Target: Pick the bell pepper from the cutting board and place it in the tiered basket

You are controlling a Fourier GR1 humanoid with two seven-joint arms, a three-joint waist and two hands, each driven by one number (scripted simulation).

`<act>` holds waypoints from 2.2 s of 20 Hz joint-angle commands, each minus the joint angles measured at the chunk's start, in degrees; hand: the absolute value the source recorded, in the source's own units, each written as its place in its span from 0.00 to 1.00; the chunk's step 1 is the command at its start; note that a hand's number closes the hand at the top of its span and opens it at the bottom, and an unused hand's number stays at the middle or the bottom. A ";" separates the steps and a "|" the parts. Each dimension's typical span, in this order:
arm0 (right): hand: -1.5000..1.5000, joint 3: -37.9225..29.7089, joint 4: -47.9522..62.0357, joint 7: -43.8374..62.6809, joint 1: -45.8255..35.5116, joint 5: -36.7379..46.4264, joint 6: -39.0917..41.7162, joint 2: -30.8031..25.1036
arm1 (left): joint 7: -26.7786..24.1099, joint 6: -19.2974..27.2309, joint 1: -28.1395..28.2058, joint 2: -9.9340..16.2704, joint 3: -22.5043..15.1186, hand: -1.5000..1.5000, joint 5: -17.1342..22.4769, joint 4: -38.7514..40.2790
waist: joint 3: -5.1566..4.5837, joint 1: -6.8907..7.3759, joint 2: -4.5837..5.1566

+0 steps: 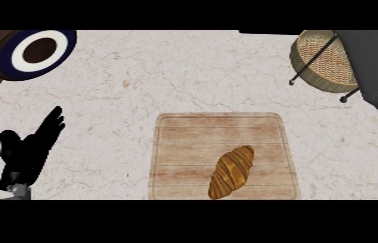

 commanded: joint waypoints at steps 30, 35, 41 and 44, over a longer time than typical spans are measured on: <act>0.00 6.11 27.39 -1.86 -7.53 11.87 29.15 -13.03 | 1.44 -1.43 -0.36 -0.79 0.46 0.50 0.55 -0.17 | 0.02 0.62 0.05; 0.00 2.75 23.75 -3.86 -6.65 8.43 25.12 -14.72 | 0.10 -0.83 0.23 -1.30 0.15 0.50 -0.62 0.43 | 0.04 0.64 0.13; 0.00 -1.21 18.67 -2.28 -8.93 5.05 15.15 -15.20 | -0.66 -1.07 -0.94 -0.60 0.53 0.50 -1.26 2.63 | 0.00 0.30 0.16; 0.00 -3.57 17.87 0.23 -11.43 3.27 15.12 -18.83 | 0.76 -0.73 -0.53 -1.03 1.02 0.50 -0.44 1.39 | -0.01 0.06 -0.12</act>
